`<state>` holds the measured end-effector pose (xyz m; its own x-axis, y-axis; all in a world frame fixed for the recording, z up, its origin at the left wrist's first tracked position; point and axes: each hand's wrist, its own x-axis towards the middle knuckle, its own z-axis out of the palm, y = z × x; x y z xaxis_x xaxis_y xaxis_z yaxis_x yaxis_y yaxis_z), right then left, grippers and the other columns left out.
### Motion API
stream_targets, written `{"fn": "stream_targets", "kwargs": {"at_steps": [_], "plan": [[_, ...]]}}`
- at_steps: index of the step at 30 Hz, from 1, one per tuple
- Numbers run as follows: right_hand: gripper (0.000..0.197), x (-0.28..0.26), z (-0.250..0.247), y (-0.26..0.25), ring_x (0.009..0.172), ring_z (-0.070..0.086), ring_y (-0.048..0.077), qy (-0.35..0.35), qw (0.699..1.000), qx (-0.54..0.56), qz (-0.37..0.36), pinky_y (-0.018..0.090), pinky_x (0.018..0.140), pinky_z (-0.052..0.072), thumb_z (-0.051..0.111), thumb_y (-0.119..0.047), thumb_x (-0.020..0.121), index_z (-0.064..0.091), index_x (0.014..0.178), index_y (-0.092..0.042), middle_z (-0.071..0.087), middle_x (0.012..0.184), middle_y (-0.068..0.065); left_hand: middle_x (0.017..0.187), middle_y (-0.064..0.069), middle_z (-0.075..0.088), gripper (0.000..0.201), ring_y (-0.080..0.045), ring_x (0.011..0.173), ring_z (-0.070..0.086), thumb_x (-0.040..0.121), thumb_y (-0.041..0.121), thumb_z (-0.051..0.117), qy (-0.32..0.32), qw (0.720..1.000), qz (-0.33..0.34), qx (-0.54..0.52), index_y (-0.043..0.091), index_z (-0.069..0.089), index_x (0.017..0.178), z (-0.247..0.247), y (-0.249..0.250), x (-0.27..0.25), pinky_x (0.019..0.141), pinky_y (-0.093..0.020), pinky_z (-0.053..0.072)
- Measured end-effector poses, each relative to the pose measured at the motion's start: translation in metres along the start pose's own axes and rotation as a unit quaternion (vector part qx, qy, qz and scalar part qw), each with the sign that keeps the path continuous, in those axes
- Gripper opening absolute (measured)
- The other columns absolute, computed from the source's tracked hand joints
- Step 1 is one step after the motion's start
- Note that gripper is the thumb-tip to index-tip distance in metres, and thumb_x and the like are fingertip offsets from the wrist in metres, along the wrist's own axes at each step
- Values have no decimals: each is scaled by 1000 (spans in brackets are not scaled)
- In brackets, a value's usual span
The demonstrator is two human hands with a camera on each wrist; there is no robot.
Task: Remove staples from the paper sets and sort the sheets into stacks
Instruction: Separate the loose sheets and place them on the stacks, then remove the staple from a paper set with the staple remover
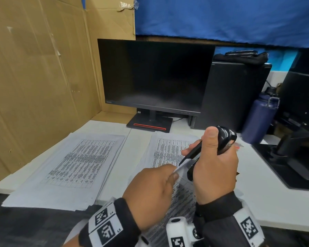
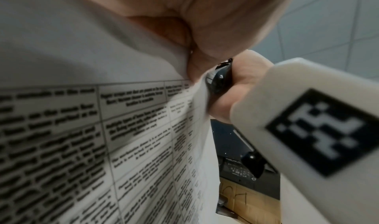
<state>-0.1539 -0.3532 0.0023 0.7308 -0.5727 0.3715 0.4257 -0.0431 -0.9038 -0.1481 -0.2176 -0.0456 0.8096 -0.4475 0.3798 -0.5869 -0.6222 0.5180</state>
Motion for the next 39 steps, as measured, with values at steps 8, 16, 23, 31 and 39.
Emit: {"fn": "stream_targets", "kwargs": {"at_steps": [8, 16, 23, 31, 39], "plan": [[105, 7, 0, 6, 41, 62, 14, -21, 999, -22, -37, 16, 44, 48, 40, -92, 63, 59, 87, 8, 64, 56, 10, 67, 5, 52, 29, -14, 66, 56, 106, 44, 34, -11, 1000, 25, 12, 26, 53, 94, 11, 3, -4, 65, -35, 47], [25, 73, -60, 14, 69, 66, 28, -65, 992, -109, -3, 42, 67, 58, 72, -19, 78, 52, 93, -23, 63, 87, 14, 65, 9, 56, 31, -8, 60, 51, 107, 30, 45, 77, 989, -60, -112, 23, 53, 78, -19, -4, 18, 61, -31, 43], [23, 120, -157, 49, 75, 66, 30, -135, 874, -424, 197, 37, 71, 50, 79, -27, 79, 69, 90, -10, 70, 79, 13, 103, -7, 79, 40, -32, 102, 73, 80, 41, 53, 94, 922, -284, -247, 15, 73, 102, -66, -73, 126, 99, -55, 55], [39, 118, -184, 89, 71, 70, 27, -154, 805, -524, 233, 33, 68, 52, 71, -46, 83, 70, 76, -7, 73, 73, 11, 128, -23, 67, 41, -39, 117, 64, 101, 30, 59, -1, 935, -338, -108, -5, 65, 123, -15, -94, 208, 84, -34, 48], [62, 124, -176, 79, 119, 58, 30, -123, 764, -601, 201, 43, 98, 46, 61, -68, 78, 64, 122, -24, 66, 127, 6, 132, -10, 58, 72, -29, 114, 62, 89, 39, 76, -183, 907, -379, 31, 9, 42, 144, -5, -97, 147, 91, -38, 61]]}}
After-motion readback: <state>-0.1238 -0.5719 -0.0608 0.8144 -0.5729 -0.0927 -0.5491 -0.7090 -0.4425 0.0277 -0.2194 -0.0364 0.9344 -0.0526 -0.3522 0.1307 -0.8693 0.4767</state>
